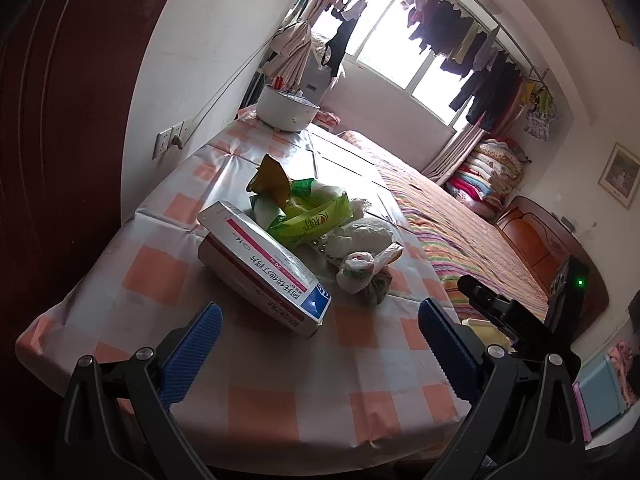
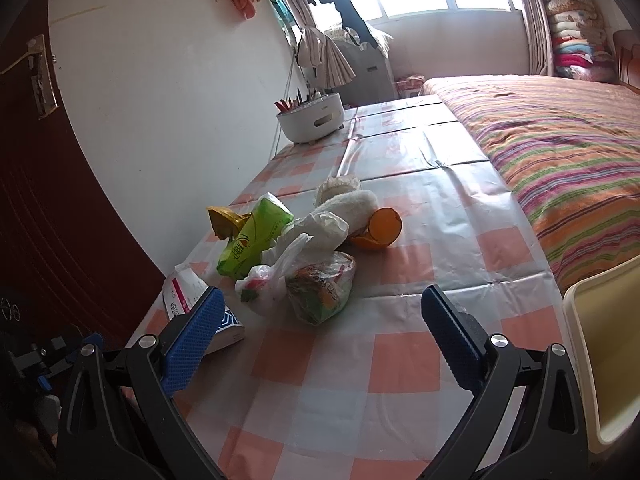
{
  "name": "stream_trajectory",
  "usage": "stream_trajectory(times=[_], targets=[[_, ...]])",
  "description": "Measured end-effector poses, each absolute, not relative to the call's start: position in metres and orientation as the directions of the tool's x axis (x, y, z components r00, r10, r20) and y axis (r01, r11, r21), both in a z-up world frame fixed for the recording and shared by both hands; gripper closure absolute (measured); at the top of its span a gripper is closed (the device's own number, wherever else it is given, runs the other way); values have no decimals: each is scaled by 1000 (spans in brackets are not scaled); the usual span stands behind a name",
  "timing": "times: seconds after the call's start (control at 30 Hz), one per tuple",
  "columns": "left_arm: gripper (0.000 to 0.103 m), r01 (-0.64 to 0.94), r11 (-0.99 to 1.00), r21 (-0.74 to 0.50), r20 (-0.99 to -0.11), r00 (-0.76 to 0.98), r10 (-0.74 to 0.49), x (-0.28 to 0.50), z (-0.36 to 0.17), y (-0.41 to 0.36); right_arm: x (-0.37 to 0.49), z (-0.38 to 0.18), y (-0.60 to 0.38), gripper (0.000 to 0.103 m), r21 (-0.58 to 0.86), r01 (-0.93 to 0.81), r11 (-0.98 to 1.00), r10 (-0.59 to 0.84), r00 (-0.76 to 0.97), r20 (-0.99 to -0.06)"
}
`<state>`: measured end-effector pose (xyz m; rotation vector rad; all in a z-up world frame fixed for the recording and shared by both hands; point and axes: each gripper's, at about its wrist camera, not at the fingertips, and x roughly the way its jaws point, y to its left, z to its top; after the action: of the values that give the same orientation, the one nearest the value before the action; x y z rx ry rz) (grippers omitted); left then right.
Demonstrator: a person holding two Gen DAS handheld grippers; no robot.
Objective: Collect trash
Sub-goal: 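Move both tools back toward the remaining items on the table, then grasp the clear plastic snack bag with the right gripper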
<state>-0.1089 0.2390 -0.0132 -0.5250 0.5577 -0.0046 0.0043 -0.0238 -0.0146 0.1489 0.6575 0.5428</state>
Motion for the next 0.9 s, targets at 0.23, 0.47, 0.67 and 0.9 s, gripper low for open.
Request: stream_trajectory(times=[0.23, 0.47, 0.67, 0.9], targets=[[7, -194, 836, -513, -515, 849, -119, -116, -17, 256, 8, -22, 4, 6, 264, -486, 833, 542, 620, -567], [7, -216, 825, -522, -521, 847, -108, -124, -20, 264, 29, -32, 23, 6, 206, -468, 859, 485, 621, -615], [7, -237, 811, -534, -528, 843, -101, -129, -25, 270, 51, -46, 36, 6, 213, -452, 866, 467, 584, -664], [7, -245, 808, -536, -530, 842, -97, -133, -25, 274, 77, -58, 56, 6, 244, -405, 881, 448, 549, -706]])
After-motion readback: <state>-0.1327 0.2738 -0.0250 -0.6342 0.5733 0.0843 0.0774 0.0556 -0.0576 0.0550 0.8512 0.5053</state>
